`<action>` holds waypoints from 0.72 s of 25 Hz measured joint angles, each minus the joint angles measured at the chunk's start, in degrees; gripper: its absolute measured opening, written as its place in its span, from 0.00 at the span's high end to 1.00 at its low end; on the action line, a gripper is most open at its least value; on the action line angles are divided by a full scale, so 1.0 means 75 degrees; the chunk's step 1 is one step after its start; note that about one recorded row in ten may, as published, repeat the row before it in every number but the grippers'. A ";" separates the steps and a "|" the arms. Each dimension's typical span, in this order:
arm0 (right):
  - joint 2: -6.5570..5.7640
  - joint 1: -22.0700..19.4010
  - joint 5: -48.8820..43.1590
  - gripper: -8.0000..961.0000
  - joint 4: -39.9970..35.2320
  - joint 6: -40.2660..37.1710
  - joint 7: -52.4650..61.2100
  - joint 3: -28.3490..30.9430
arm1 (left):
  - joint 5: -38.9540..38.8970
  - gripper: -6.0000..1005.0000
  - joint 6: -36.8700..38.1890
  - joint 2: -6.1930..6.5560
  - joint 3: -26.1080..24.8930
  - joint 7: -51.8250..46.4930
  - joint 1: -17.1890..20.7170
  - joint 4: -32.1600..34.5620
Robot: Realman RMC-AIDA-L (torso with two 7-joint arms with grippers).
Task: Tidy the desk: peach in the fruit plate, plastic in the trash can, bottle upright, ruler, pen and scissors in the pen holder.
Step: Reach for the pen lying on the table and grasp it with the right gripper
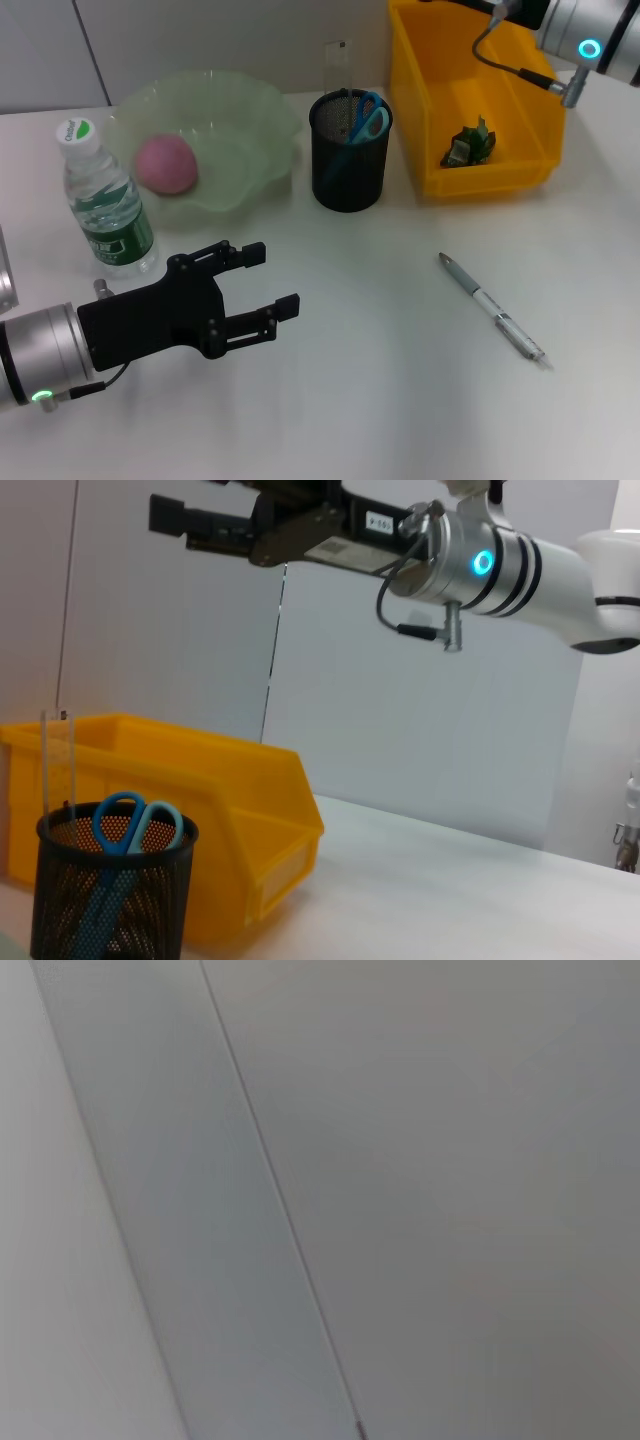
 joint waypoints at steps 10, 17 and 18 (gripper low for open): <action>-0.0070 -0.0159 -0.3201 0.13 -0.2261 -0.0924 0.3488 -0.0054 | 0.0000 0.22 -0.0034 0.0000 -0.0006 0.0035 -0.0015 0.0000; -0.0320 0.0547 -0.6387 0.13 -0.3225 -0.2855 0.6505 0.0126 | -0.0039 0.22 -0.0049 0.0001 -0.0049 -0.0005 -0.0029 0.0000; -0.0360 0.0669 -0.6714 0.13 -0.3225 -0.3122 0.6742 0.0186 | -0.0073 0.22 -0.0050 0.0001 -0.0044 -0.0017 -0.0047 0.0000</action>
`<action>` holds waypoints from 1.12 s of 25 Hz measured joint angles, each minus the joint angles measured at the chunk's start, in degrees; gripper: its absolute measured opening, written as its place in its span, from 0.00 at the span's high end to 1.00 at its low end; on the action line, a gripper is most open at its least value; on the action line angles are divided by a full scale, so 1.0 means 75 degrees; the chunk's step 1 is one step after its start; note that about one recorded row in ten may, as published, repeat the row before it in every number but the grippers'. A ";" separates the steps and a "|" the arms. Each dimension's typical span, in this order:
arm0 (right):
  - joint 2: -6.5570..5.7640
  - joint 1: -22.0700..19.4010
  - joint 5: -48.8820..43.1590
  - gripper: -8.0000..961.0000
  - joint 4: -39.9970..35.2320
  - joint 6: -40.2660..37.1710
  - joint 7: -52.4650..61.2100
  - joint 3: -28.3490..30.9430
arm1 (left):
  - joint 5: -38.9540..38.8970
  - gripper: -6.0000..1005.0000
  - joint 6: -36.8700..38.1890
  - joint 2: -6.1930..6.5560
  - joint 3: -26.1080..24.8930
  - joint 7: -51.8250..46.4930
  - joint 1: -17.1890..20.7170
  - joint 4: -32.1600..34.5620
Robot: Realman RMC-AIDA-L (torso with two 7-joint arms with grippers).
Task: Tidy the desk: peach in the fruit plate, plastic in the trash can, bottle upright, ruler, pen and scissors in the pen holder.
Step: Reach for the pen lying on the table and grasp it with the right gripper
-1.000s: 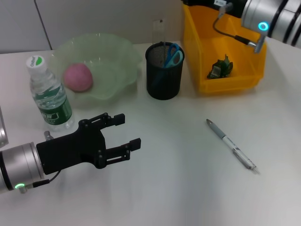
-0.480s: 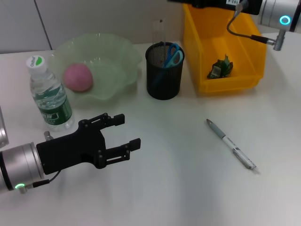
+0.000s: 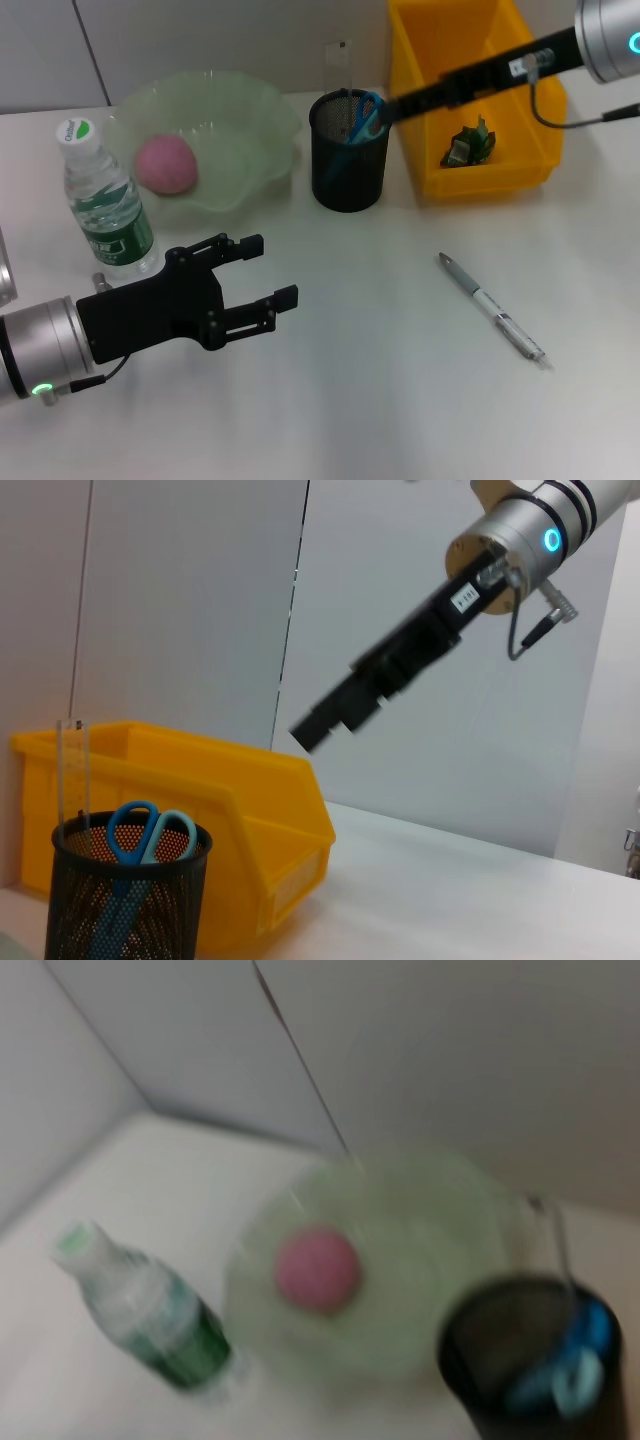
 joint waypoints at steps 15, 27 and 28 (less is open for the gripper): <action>-0.0453 0.1661 -0.3311 0.13 0.1837 -0.1796 0.1148 0.0443 | -0.0187 0.22 0.0006 0.0000 0.0053 -0.0102 -0.0036 -0.0001; -0.0627 0.2038 -0.3688 0.13 0.3631 -0.1041 0.1225 0.0303 | -0.0127 0.22 -0.0023 0.0043 0.0259 -0.0024 -0.0046 0.0007; -0.0627 0.2038 -0.3688 0.13 0.3631 -0.1041 0.1225 0.0303 | -0.0127 0.22 -0.0023 0.0043 0.0259 -0.0024 -0.0046 0.0007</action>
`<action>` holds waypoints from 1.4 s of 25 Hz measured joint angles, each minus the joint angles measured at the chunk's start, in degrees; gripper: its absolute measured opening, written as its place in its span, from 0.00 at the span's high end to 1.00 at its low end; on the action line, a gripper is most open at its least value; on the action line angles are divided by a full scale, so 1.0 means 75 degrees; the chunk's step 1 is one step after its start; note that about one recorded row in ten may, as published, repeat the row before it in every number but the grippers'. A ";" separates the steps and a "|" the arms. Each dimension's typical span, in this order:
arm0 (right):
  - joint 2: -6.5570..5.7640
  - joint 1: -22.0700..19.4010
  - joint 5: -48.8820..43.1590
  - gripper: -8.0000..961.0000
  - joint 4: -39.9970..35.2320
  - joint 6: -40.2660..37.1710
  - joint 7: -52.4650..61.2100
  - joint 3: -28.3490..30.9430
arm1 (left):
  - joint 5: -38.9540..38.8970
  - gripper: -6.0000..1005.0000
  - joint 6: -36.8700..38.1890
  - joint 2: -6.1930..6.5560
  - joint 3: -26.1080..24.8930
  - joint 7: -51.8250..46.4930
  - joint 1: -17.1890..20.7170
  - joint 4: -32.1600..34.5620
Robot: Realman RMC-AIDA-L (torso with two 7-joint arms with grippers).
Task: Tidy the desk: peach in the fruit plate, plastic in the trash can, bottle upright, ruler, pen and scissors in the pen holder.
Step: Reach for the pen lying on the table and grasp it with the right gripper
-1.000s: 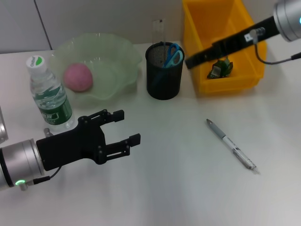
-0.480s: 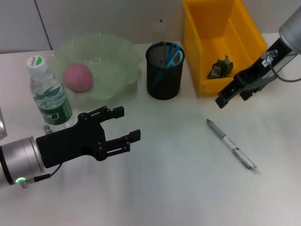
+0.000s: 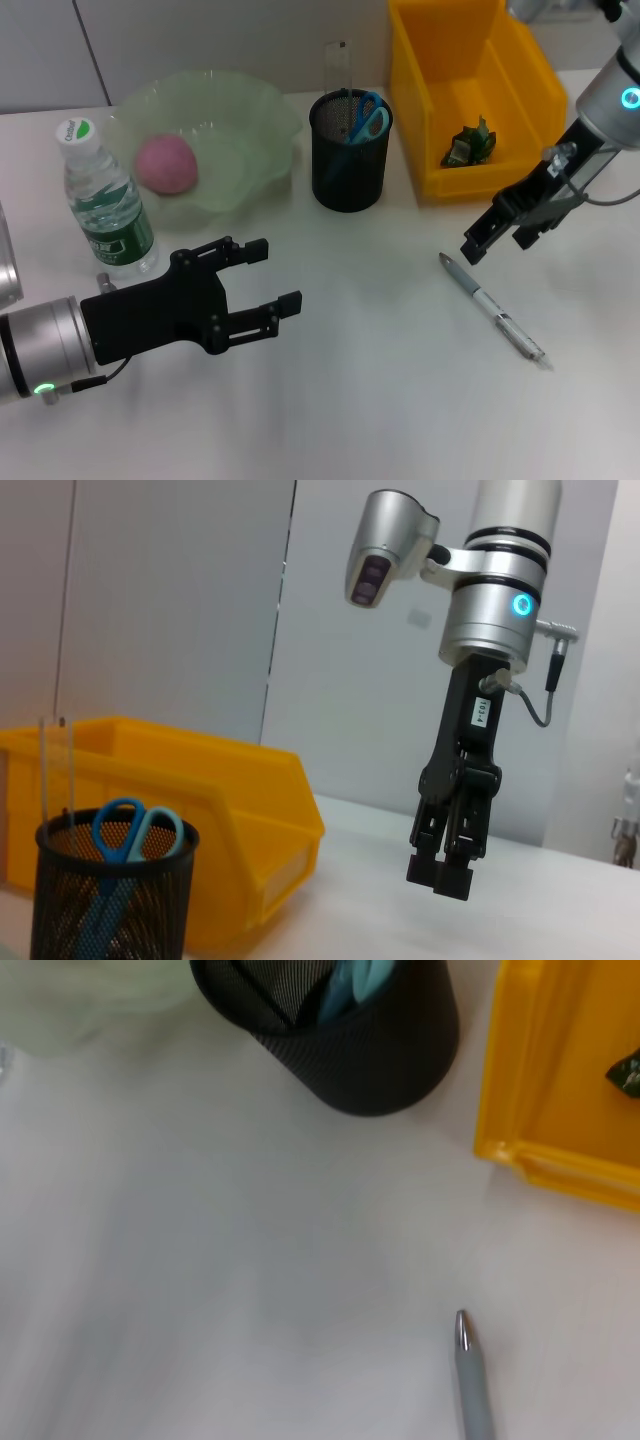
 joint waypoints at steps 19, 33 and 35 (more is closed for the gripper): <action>0.0612 0.0232 -0.0491 0.13 0.0446 0.0880 0.0474 -0.1214 | 0.0001 0.22 -0.0175 0.0042 0.0317 0.0017 0.0086 0.0063; 0.0884 0.0315 -0.0888 0.13 0.0565 0.1218 0.0519 -0.1273 | 0.0001 0.22 -0.0223 0.0038 0.0380 0.0017 0.0092 0.0075; 0.0902 0.0328 -0.0984 0.13 0.0566 0.1265 0.0558 -0.1391 | 0.0001 0.22 -0.0233 0.0038 0.0380 0.0017 0.0092 0.0075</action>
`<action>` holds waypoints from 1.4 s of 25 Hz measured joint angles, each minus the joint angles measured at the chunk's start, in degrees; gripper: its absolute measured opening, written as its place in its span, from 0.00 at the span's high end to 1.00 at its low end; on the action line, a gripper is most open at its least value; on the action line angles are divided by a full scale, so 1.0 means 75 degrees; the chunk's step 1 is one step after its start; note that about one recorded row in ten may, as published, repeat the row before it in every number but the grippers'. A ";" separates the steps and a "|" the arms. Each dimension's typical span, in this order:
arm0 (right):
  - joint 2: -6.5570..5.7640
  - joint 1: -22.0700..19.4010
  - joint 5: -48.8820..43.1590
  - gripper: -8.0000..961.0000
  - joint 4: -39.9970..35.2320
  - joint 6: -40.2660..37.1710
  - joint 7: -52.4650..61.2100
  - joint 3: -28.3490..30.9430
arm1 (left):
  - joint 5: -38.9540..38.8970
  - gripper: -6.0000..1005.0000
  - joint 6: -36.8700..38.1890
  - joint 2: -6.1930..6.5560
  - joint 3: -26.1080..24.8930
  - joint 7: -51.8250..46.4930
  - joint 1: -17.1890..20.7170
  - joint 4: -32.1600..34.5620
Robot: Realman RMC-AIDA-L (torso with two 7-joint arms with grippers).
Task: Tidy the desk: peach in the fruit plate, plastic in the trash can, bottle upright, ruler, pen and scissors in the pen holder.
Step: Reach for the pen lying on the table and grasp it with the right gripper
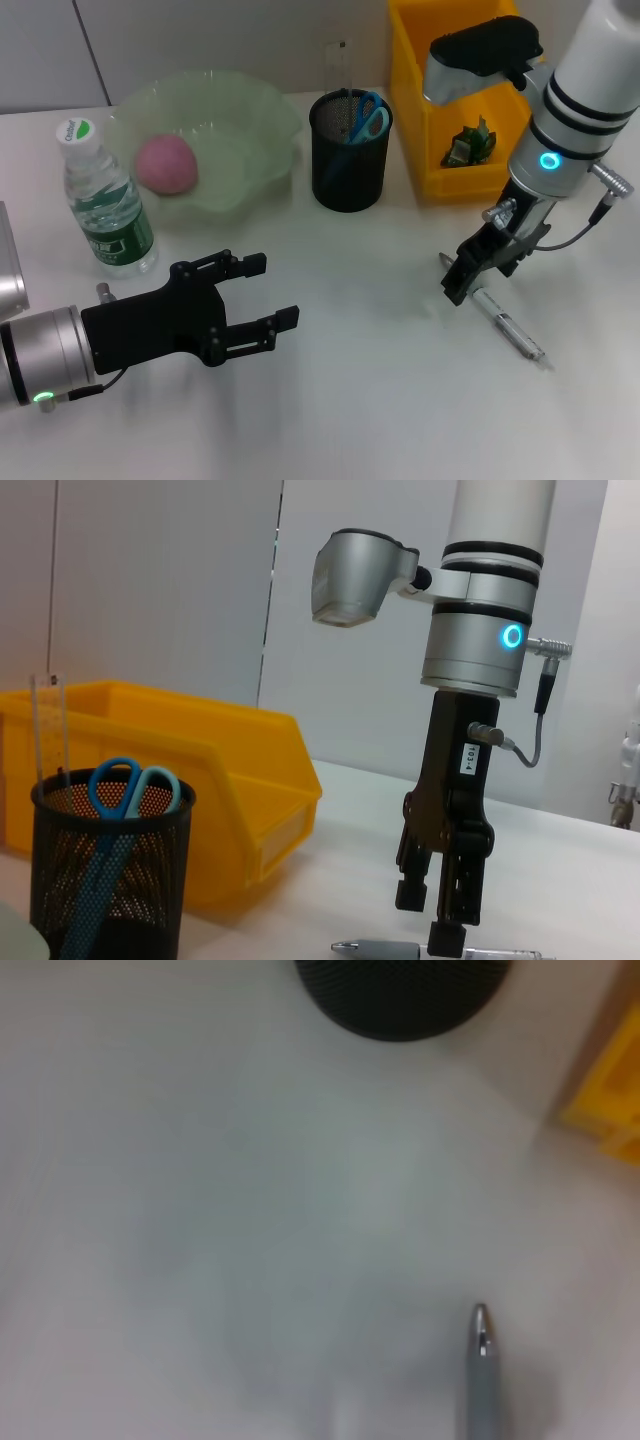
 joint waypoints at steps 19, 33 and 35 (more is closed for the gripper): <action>0.0035 0.0044 -0.0020 0.13 0.0138 0.0130 0.0009 -0.0164 | 0.0012 0.22 -0.0025 0.0001 -0.0005 0.0000 -0.0067 0.0000; 0.0032 0.0045 -0.0019 0.13 0.0165 0.0142 0.0004 -0.0243 | 0.0011 0.22 -0.0027 0.0001 -0.0004 0.0001 -0.0072 0.0023; 0.0034 0.0045 -0.0019 0.13 0.0164 0.0142 0.0005 -0.0244 | 0.0011 0.22 -0.0027 0.0001 -0.0004 0.0005 -0.0072 0.0023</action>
